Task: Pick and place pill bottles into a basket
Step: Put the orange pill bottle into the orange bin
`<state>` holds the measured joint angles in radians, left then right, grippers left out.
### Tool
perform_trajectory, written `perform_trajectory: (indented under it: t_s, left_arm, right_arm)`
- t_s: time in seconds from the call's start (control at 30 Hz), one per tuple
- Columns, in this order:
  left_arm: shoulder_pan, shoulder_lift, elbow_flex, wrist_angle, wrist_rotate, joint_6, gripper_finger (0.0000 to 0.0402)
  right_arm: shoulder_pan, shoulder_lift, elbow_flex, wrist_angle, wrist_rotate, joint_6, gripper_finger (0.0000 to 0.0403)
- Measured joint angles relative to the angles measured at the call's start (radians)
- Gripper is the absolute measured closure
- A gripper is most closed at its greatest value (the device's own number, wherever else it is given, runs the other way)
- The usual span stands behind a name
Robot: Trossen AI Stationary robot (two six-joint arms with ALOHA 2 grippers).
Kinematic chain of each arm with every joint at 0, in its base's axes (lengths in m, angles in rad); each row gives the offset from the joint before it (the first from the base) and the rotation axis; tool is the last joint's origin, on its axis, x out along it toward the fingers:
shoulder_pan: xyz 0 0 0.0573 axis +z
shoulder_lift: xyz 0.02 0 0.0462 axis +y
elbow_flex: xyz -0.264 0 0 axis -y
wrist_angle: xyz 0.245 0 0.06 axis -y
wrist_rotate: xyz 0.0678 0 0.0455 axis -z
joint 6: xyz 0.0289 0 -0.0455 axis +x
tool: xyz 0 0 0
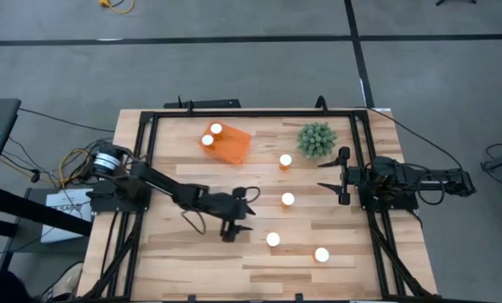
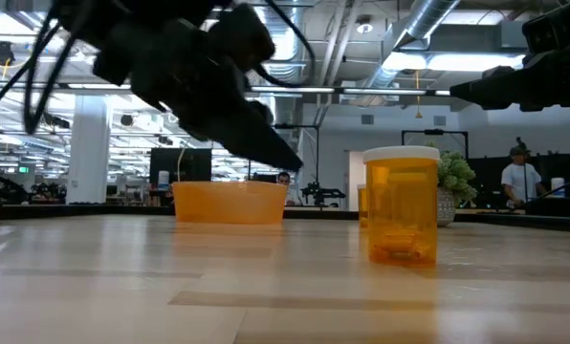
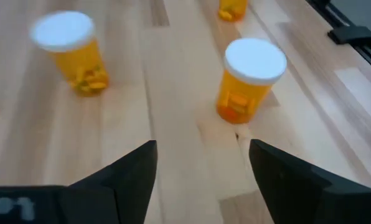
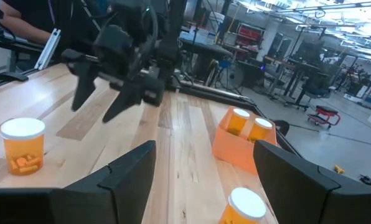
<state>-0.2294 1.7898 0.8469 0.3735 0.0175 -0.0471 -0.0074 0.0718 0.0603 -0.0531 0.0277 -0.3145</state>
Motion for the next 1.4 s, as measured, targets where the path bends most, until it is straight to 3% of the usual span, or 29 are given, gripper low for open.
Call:
perform_trajectory:
  t_s: [0.2, 0.4, 0.7, 0.97, 1.4]
  left_arm:
    - [0.024, 0.08, 0.095, -0.083, 0.117, -0.046, 0.0112]
    - [0.013, 0.111, 0.12, -0.07, 0.132, -0.071, 0.0095]
    - [-0.034, 0.111, 0.12, -0.029, 0.089, -0.102, 0.0094]
    - [-0.075, 0.111, 0.12, 0.011, -0.026, -0.065, 0.0094]
    - [-0.095, 0.111, 0.12, 0.079, -0.04, -0.095, 0.0094]
  right_arm:
    - [0.0, 0.0, 0.0, 0.001, 0.0, 0.0, 0.0138]
    - [0.0, 0.0, 0.0, 0.0, 0.0, 0.0, 0.0138]
    - [0.0, 0.0, 0.0, 0.0, 0.0, 0.0, 0.0138]
    - [0.0, 0.0, 0.0, 0.0, 0.0, 0.0, 0.0138]
    - [0.0, 0.0, 0.0, 0.0, 0.0, 0.0, 0.0138]
